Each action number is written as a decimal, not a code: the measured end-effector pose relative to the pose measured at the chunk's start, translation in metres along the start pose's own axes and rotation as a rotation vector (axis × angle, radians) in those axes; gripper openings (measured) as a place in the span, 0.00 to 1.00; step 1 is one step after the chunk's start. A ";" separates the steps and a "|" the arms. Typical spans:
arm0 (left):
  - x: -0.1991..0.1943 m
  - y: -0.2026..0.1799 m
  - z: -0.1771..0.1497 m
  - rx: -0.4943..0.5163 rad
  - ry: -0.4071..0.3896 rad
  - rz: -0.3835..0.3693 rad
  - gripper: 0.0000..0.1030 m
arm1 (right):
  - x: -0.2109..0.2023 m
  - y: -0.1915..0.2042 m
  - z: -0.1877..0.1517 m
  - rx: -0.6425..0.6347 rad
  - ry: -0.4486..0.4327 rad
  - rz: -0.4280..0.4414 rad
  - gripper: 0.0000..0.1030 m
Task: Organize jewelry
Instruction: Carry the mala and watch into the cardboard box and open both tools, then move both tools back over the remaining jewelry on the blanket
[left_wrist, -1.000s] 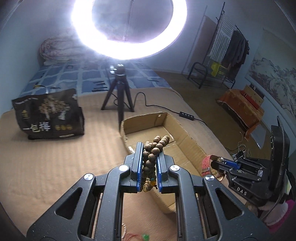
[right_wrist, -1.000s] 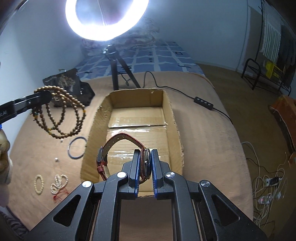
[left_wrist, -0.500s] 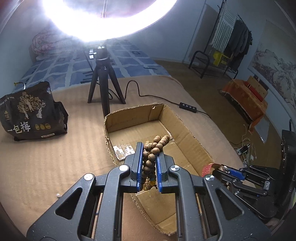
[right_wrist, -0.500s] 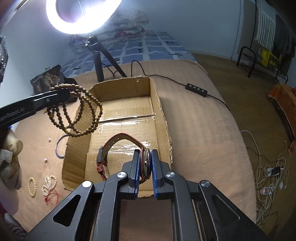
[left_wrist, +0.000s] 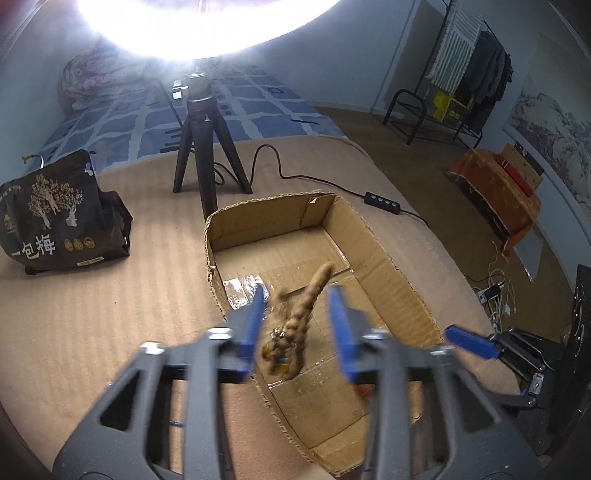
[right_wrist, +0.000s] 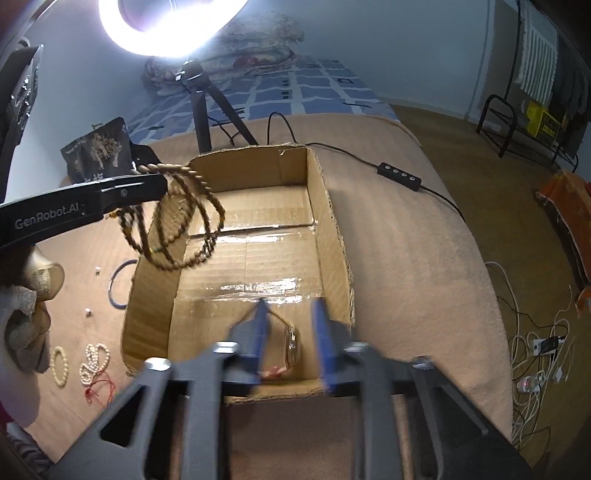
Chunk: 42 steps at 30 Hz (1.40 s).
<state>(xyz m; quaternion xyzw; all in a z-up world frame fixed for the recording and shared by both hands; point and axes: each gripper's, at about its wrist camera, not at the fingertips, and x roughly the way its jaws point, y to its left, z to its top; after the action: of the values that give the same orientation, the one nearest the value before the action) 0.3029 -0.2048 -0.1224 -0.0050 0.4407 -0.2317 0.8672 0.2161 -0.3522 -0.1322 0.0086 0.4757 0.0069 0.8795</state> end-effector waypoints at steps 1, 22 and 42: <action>0.000 0.000 0.000 0.000 -0.003 0.000 0.44 | -0.001 0.001 0.000 0.001 -0.008 -0.004 0.53; -0.072 0.028 -0.015 0.006 -0.077 0.049 0.44 | -0.034 0.014 0.000 -0.023 -0.075 0.007 0.54; -0.162 0.138 -0.102 -0.103 -0.050 0.177 0.44 | -0.049 0.091 -0.021 -0.196 -0.075 0.129 0.54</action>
<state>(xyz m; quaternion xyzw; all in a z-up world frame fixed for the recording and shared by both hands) 0.1974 0.0039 -0.0907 -0.0164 0.4289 -0.1309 0.8937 0.1712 -0.2618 -0.1006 -0.0465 0.4382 0.1095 0.8910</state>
